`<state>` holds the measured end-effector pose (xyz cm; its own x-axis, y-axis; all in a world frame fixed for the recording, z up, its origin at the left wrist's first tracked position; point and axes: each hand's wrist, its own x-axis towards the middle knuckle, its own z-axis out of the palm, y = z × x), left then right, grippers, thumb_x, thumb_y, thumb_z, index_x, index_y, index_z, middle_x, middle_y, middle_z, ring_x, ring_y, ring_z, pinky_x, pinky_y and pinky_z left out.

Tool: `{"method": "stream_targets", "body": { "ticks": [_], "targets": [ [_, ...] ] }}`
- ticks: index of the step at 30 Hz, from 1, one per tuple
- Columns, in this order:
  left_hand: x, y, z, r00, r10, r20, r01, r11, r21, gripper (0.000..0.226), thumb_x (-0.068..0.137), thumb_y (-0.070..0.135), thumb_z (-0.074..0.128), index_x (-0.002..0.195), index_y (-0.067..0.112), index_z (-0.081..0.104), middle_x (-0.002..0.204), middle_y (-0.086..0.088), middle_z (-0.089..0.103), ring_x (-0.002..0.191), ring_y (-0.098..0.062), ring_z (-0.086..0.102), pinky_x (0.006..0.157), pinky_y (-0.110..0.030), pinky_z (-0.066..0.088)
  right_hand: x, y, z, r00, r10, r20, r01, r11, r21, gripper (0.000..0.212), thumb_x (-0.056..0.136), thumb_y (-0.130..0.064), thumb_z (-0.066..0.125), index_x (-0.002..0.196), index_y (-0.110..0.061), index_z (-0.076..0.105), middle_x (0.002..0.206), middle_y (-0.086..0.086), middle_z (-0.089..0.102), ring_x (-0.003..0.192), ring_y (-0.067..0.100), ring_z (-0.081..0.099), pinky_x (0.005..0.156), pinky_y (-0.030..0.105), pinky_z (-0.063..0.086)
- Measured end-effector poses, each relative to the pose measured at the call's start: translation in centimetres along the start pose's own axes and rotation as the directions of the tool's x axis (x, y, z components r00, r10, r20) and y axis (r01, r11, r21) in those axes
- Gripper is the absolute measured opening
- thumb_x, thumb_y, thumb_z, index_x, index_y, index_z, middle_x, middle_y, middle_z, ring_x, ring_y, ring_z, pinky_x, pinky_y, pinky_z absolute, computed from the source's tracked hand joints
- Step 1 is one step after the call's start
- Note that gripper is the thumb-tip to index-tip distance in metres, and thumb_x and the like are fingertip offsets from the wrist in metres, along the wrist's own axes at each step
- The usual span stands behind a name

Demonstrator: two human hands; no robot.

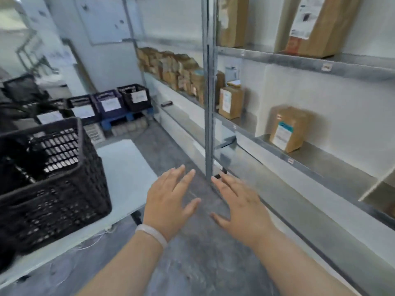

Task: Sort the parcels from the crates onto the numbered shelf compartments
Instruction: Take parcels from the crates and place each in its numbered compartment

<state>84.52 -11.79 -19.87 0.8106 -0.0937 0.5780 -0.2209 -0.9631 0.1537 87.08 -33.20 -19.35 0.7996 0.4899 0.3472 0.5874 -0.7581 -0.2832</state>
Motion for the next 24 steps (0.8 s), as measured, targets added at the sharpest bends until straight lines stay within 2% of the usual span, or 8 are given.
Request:
{"method": "stream_targets", "body": {
  "ticks": [3, 9, 13, 15, 20, 24],
  "targets": [
    [-3.3, -6.0, -4.3, 0.995, -0.090, -0.033, 0.092, 0.993, 0.072, 0.063, 0.085, 0.055, 0.055, 0.137, 0.020, 0.056, 0.139, -0.008, 0.056, 0.124, -0.032, 0.055, 0.097, -0.049, 0.050, 3.0, -6.7, 2.9, 0.995, -0.101, 0.020, 0.099, 0.991, 0.088, 0.079, 0.079, -0.062, 0.046, 0.148, -0.031, 0.026, 0.152, -0.001, 0.036, 0.140, 0.015, 0.028, 0.113, 0.045, 0.032],
    [-9.2, -14.8, -10.9, 0.943, -0.319, -0.094, 0.331, 0.925, 0.187, 0.064, 0.084, 0.057, 0.054, 0.139, 0.024, 0.053, 0.143, -0.005, 0.053, 0.130, -0.030, 0.051, 0.098, -0.053, 0.048, 8.3, -17.8, 7.5, 0.929, -0.364, 0.066, 0.353, 0.925, 0.138, 0.076, 0.083, -0.062, 0.050, 0.148, -0.032, 0.026, 0.155, -0.001, 0.031, 0.143, 0.017, 0.027, 0.115, 0.044, 0.029],
    [-12.5, -19.3, -14.0, 0.880, -0.455, -0.138, 0.476, 0.848, 0.233, 0.065, 0.083, 0.059, 0.051, 0.140, 0.030, 0.051, 0.146, -0.001, 0.051, 0.133, -0.026, 0.049, 0.101, -0.050, 0.047, 11.7, -24.1, 10.1, 0.879, -0.472, 0.066, 0.450, 0.868, 0.209, 0.075, 0.082, -0.063, 0.047, 0.147, -0.032, 0.028, 0.154, -0.001, 0.033, 0.143, 0.016, 0.027, 0.114, 0.042, 0.028],
    [-13.7, -21.5, -15.4, 0.847, -0.503, -0.171, 0.531, 0.813, 0.238, 0.064, 0.084, 0.059, 0.051, 0.142, 0.031, 0.048, 0.147, 0.001, 0.050, 0.135, -0.024, 0.047, 0.104, -0.048, 0.046, 13.5, -27.3, 11.4, 0.848, -0.527, 0.054, 0.499, 0.830, 0.250, 0.075, 0.082, -0.063, 0.047, 0.147, -0.031, 0.029, 0.153, -0.001, 0.034, 0.141, 0.015, 0.024, 0.114, 0.039, 0.023],
    [-14.6, -27.6, -18.5, 0.757, -0.603, -0.252, 0.654, 0.704, 0.278, 0.064, 0.085, 0.060, 0.049, 0.142, 0.030, 0.048, 0.146, 0.000, 0.049, 0.135, -0.022, 0.046, 0.107, -0.046, 0.044, 18.7, -34.2, 14.5, 0.757, -0.653, 0.020, 0.611, 0.719, 0.332, 0.077, 0.082, -0.056, 0.058, 0.149, -0.031, 0.029, 0.155, -0.003, 0.030, 0.142, 0.012, 0.020, 0.117, 0.037, 0.023],
    [-14.6, -31.9, -20.3, 0.673, -0.685, -0.278, 0.739, 0.608, 0.290, 0.067, 0.086, 0.064, 0.044, 0.146, 0.034, 0.043, 0.151, 0.004, 0.043, 0.140, -0.018, 0.038, 0.110, -0.046, 0.040, 23.0, -38.2, 16.7, 0.687, -0.725, 0.039, 0.660, 0.646, 0.383, 0.077, 0.087, -0.057, 0.056, 0.151, -0.035, 0.020, 0.159, -0.007, 0.018, 0.146, 0.010, 0.011, 0.118, 0.028, 0.006]
  ]
}}
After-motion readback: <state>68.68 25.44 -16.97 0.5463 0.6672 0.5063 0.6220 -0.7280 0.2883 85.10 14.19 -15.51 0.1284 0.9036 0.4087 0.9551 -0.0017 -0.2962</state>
